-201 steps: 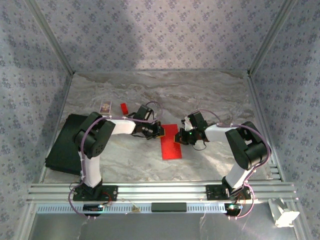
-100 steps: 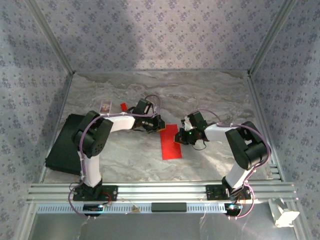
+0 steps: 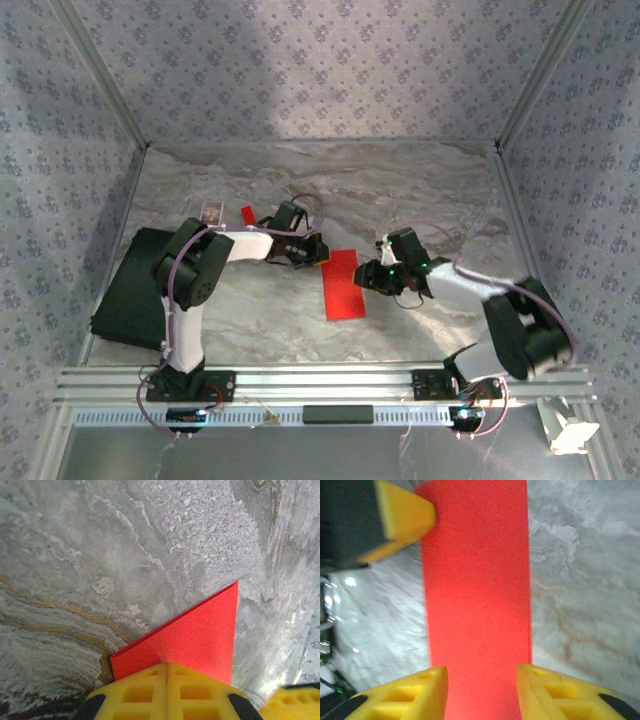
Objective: Fold a paper plane with a square sheet of paper (pick it up from the middle)
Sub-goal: First fold the square sheet of paper in half at the center of the table.
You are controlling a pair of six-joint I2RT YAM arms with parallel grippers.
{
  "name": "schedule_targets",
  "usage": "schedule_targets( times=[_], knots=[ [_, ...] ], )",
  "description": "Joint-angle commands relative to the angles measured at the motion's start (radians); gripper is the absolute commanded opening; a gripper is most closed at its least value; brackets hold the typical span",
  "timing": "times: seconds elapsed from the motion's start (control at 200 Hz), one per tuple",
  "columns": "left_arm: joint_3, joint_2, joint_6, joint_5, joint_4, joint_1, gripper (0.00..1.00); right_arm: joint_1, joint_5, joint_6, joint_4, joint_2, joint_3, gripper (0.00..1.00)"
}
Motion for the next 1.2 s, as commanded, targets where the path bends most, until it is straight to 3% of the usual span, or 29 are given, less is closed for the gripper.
schedule_targets(
  times=[0.0,0.165,0.34,0.685,0.865,1.194],
  knots=[
    [-0.039,0.017,0.017,-0.042,-0.051,0.003,0.02,-0.003,0.084,0.055,-0.124,-0.103,-0.031,0.53],
    [-0.044,0.02,0.009,-0.038,-0.052,0.004,0.02,0.018,-0.024,0.09,-0.136,-0.079,-0.067,0.53],
    [-0.05,0.016,0.003,-0.033,-0.049,0.004,0.02,0.082,-0.058,0.144,-0.11,-0.055,-0.093,0.52],
    [-0.047,0.018,0.005,-0.03,-0.055,0.004,0.01,0.134,-0.019,0.2,-0.106,-0.066,-0.14,0.49],
    [-0.047,0.021,0.005,-0.028,-0.054,0.004,0.0,0.153,-0.02,0.208,-0.095,-0.081,-0.141,0.4],
    [-0.05,0.025,0.003,-0.021,-0.048,0.004,0.01,0.156,0.02,0.225,-0.074,-0.055,-0.139,0.4]
  ],
)
